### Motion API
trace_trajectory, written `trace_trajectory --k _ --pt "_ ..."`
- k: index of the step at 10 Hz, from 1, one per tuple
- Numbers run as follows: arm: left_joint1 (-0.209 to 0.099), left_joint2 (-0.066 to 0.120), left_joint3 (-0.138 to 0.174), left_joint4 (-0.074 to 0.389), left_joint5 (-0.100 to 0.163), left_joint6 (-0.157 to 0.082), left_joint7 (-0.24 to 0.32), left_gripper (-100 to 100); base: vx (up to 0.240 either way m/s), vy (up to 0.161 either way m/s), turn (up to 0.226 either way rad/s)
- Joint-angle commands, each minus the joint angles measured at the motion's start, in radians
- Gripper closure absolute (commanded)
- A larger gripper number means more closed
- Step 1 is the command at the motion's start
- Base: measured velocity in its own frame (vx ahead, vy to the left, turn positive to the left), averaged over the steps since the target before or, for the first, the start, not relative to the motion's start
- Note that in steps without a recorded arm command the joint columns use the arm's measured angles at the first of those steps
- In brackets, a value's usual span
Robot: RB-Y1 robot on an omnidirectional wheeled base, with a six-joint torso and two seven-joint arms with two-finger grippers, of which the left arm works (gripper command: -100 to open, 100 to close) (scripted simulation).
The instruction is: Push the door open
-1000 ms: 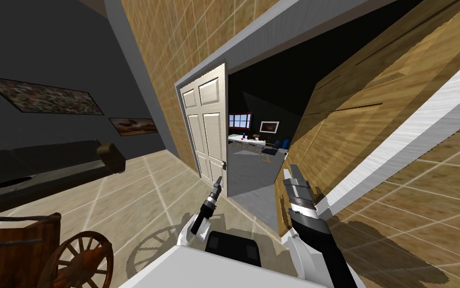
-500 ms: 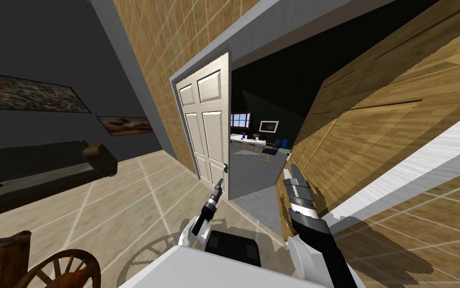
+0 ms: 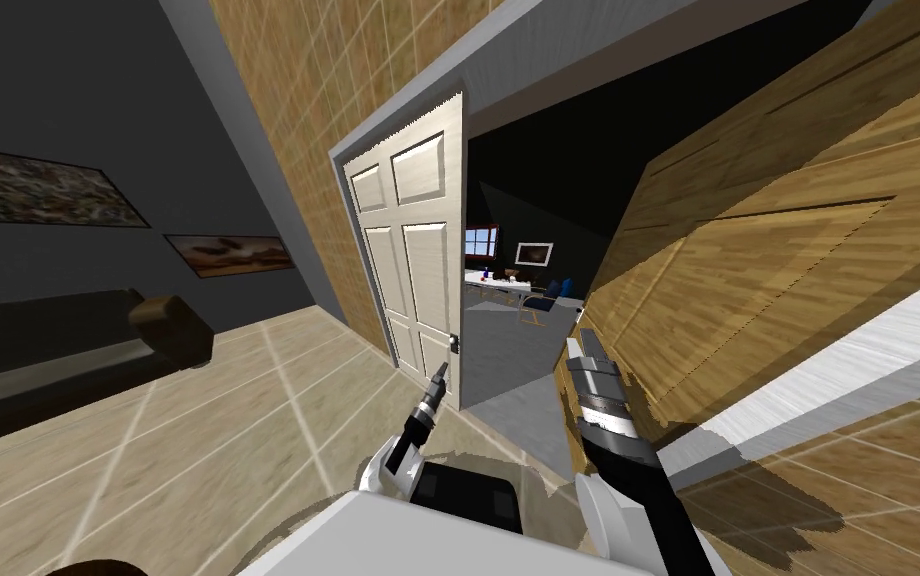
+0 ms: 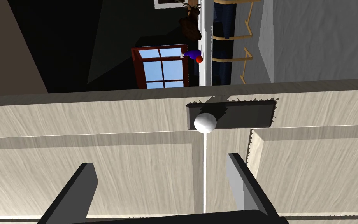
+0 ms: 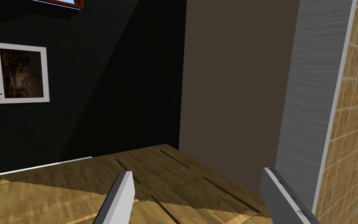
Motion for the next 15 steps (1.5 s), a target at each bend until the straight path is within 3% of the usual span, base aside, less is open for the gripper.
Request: trace_trajectory --k 1,4,6,8,15 --pt "-0.007 0.000 -0.007 0.028 0.004 -0.007 0.003 -100 0.108 0.157 -0.046" --pt "-0.035 -0.002 -0.026 0.114 0.015 -0.027 0.011 -100 0.108 0.118 -0.066" --pt "-0.040 -0.002 -0.029 0.129 0.017 -0.031 0.013 -100 0.103 0.101 -0.027" --pt "-0.056 -0.003 -0.039 0.175 0.023 -0.042 0.017 -100 0.070 0.088 -0.049" --pt "-0.072 -0.020 -0.015 0.199 0.022 -0.046 0.008 -100 0.141 -0.031 -0.028"
